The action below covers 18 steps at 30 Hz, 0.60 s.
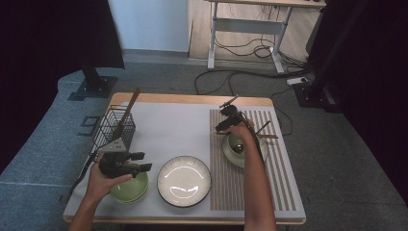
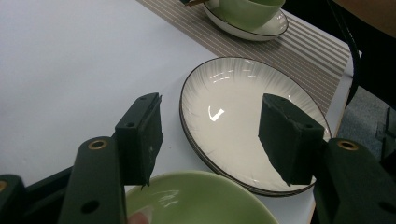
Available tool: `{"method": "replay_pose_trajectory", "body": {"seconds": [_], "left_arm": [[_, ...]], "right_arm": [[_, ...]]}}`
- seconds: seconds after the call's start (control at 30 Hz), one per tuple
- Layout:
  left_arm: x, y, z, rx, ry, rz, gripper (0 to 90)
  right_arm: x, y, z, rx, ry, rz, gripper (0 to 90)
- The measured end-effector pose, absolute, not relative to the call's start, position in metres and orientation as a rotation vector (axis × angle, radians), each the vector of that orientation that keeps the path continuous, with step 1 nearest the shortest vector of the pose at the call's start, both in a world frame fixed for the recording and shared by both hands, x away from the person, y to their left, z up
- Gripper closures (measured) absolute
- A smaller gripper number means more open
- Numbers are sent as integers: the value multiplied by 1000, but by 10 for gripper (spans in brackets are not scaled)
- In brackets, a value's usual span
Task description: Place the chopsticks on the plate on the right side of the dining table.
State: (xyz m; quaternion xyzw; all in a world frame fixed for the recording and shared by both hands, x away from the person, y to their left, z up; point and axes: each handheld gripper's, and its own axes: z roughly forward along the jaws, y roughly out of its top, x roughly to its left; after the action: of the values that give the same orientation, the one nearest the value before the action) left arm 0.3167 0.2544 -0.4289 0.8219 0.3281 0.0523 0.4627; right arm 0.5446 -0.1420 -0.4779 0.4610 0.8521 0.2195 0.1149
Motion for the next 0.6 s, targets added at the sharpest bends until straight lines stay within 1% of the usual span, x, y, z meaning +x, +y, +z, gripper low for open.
{"method": "replay_pose_trajectory", "body": {"seconds": [0.6], "left_arm": [[317, 255, -429, 2020, 807, 128, 397]], "right_arm": [[543, -142, -477, 1296, 2527, 648, 258]]}}
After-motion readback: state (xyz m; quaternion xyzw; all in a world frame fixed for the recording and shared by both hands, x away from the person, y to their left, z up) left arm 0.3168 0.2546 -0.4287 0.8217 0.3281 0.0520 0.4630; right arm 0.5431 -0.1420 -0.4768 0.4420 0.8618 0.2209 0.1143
